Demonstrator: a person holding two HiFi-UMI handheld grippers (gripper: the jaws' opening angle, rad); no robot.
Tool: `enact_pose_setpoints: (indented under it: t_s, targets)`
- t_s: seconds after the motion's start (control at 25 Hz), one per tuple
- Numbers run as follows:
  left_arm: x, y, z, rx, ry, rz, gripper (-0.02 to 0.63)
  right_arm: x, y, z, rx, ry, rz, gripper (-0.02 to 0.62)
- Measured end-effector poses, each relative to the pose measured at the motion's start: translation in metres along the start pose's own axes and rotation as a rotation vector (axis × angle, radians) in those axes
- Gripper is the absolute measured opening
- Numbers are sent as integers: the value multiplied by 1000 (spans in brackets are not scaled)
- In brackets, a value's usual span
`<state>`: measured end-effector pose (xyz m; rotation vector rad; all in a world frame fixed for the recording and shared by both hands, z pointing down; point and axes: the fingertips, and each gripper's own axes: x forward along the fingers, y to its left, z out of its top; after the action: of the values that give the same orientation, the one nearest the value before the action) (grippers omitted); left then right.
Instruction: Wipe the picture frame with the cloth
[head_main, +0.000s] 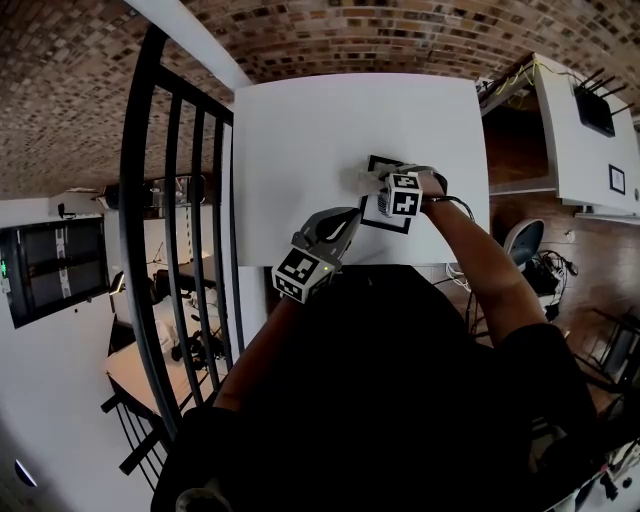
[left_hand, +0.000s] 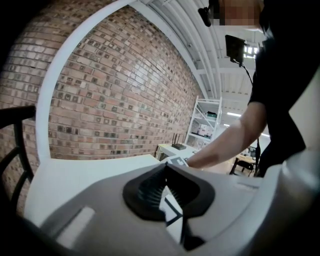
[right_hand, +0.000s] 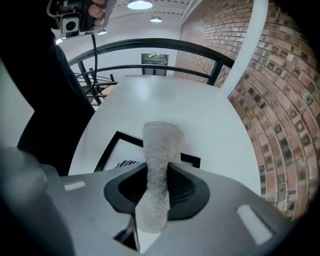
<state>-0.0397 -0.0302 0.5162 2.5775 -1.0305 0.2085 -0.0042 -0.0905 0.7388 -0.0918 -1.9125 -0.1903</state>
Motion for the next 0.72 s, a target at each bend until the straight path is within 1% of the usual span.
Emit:
enact_pose_setpoints:
  t_s: [0.24, 0.4, 0.72]
  targets:
    - [3, 0, 3, 9, -5, -15, 0, -5, 8, -23, 24, 27, 5, 95]
    - [7, -10, 8, -7, 9, -47, 0, -9, 16, -36, 47, 40, 8, 95]
    - [14, -21, 7, 7, 17, -85, 0, -18, 30, -66, 92, 68, -1, 95]
